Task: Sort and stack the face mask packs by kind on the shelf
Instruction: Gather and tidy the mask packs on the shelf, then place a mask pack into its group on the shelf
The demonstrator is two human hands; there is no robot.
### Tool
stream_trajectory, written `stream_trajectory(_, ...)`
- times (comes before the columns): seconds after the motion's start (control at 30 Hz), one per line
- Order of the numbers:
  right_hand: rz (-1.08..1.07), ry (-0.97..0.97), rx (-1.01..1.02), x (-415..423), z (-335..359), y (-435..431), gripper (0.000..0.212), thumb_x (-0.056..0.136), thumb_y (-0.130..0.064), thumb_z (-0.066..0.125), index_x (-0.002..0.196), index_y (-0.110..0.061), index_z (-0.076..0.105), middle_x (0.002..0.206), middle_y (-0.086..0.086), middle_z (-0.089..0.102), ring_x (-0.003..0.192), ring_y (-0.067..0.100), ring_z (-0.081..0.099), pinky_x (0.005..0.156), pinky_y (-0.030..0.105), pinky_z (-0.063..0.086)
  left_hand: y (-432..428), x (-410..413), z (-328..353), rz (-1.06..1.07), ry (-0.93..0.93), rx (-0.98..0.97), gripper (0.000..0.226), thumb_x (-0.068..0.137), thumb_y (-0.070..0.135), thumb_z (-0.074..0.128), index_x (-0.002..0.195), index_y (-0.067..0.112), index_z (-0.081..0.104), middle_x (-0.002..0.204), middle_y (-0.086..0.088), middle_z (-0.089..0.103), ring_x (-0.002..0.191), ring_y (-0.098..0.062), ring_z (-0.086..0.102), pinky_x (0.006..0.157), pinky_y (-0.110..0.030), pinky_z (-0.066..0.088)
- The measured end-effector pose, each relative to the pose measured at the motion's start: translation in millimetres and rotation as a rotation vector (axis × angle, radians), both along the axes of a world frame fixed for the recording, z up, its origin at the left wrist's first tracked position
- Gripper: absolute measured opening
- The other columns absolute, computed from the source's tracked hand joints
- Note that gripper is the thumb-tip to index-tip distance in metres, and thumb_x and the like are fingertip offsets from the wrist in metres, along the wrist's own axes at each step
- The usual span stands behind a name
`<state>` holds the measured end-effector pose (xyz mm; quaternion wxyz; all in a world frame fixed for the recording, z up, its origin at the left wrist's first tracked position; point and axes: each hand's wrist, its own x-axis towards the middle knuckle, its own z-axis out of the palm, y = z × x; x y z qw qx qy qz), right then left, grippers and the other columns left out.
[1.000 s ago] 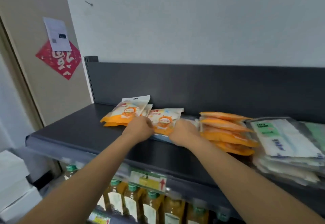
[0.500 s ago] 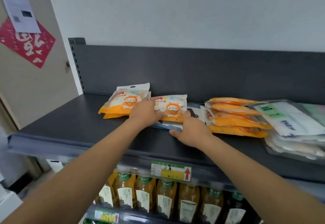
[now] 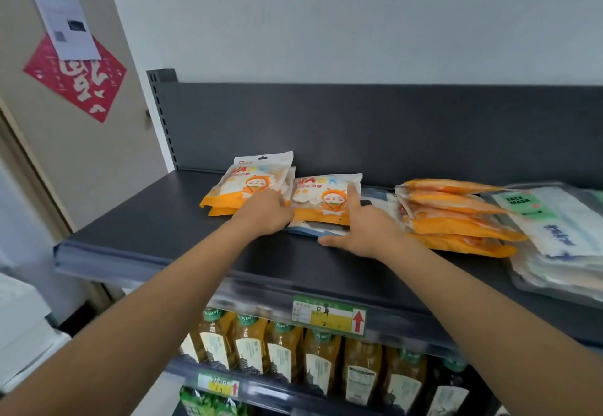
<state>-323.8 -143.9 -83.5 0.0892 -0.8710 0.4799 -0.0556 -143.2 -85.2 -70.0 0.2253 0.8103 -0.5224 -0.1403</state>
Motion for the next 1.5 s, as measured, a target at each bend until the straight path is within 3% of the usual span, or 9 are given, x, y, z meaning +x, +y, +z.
stream_trajectory(0.2, 0.123, 0.12, -0.172, 5.1, 15.1, 18.0, 0.11, 0.085, -0.045, 0.06, 0.149, -0.016, -0.024, 0.103, 0.012, 0.064, 0.082, 0.023, 0.058, 0.07, 0.032, 0.048, 2.4, 18.7, -1.6, -0.072, 0.089, -0.054, 0.02, 0.078, 0.017, 0.06, 0.081, 0.001, 0.072, 0.082, -0.017, 0.071, 0.075, -0.027, 0.062, 0.079, -0.045, 0.054)
stream_trajectory(0.3, 0.124, 0.218, -0.172, 13.2, 23.9, 28.2, 0.113, 0.08, -0.033, 0.067, 0.15, -0.021, -0.022, 0.109, 0.014, 0.061, 0.091, 0.027, 0.058, 0.073, 0.032, 0.045, 5.5, 22.1, -2.3, -0.097, 0.21, -0.059, 0.012, 0.078, 0.018, 0.067, 0.079, 0.006, 0.066, 0.082, -0.013, 0.067, 0.071, -0.022, 0.057, 0.066, -0.036, 0.051)
stream_trajectory(0.5, 0.01, 0.284, -0.336, 12.3, 34.6, 54.8, 0.096, 0.088, -0.01, 0.052, 0.15, -0.028, -0.019, 0.094, 0.011, 0.064, 0.076, 0.027, 0.058, 0.065, 0.036, 0.047, 13.3, 14.4, 8.0, -0.037, 1.007, -0.045, 0.057, 0.084, 0.012, 0.069, 0.134, 0.005, 0.044, 0.111, -0.016, 0.066, 0.079, -0.019, 0.069, 0.051, -0.021, 0.057)
stream_trajectory(0.63, -0.014, 0.223, -0.495, 2.9, 49.7, 73.8, 0.085, 0.09, -0.01, 0.047, 0.153, -0.026, -0.009, 0.067, 0.001, 0.05, 0.058, 0.02, 0.047, 0.052, 0.032, 0.039, 22.9, 1.7, 23.0, -0.066, 1.395, -0.047, 0.041, 0.089, -0.001, 0.06, 0.127, 0.003, 0.046, 0.127, -0.022, 0.052, 0.1, -0.037, 0.064, 0.059, -0.037, 0.062)
stream_trajectory(0.73, 0.013, 0.066, -0.514, -14.5, 60.5, 85.7, 0.074, 0.088, -0.014, 0.048, 0.152, -0.026, 0.013, 0.094, 0.004, 0.067, 0.078, 0.026, 0.062, 0.064, 0.035, 0.049, 30.6, -10.7, 34.7, -0.112, 1.516, -0.033, 0.018, 0.091, -0.008, 0.053, 0.109, -0.005, 0.052, 0.117, -0.026, 0.053, 0.088, -0.036, 0.064, 0.057, -0.034, 0.061)
stream_trajectory(0.9, -0.097, -0.415, -0.48, -76.7, 69.4, 110.9, 0.069, 0.076, -0.042, 0.035, 0.14, -0.016, 0.04, 0.131, 0.01, 0.059, 0.12, 0.025, 0.056, 0.096, 0.038, 0.045, 43.0, -27.4, 52.8, -0.208, 1.533, -0.008, 0.007, 0.091, -0.012, 0.049, 0.093, -0.009, 0.055, 0.101, -0.027, 0.058, 0.082, -0.03, 0.065, 0.063, -0.031, 0.06)
stream_trajectory(1.13, -0.492, -1.332, 0.036, -122.2, 75.3, 124.7, 0.047, 0.094, -0.038, 0.038, 0.122, -0.005, 0.058, 0.104, 0.018, 0.059, 0.072, 0.025, 0.058, 0.062, 0.034, 0.05, 37.6, -74.9, 67.7, -0.298, 1.138, -0.129, 0.007, 0.08, 0.008, 0.068, 0.086, 0.012, 0.068, 0.128, -0.006, 0.058, 0.113, -0.023, 0.059, 0.09, -0.038, 0.053)
stream_trajectory(1.3, -0.573, -1.197, -0.184, -190.1, 78.5, 139.4, 0.029, 0.091, -0.024, 0.063, 0.11, -0.003, 0.065, 0.101, 0.007, 0.07, 0.084, 0.013, 0.061, 0.07, 0.016, 0.048, 32.4, -163.9, 74.3, -0.509, 1.033, -0.218, 0.02, 0.082, 0.007, 0.068, 0.102, 0.013, 0.07, 0.114, -0.004, 0.068, 0.103, -0.021, 0.063, 0.082, -0.031, 0.055)
stream_trajectory(1.5, -0.653, -1.085, -0.314, -319.7, 74.9, 141.5, 0.022, 0.086, -0.014, 0.069, 0.108, -0.016, 0.065, 0.097, 0.001, 0.069, 0.085, 0.015, 0.066, 0.079, 0.032, 0.056, 9.1, -306.8, 73.1, -0.676, 1.032, -0.325, 0.04, 0.077, -0.005, 0.071, 0.108, 0.021, 0.068, 0.105, -0.002, 0.073, 0.097, -0.022, 0.069, 0.086, -0.039, 0.056)
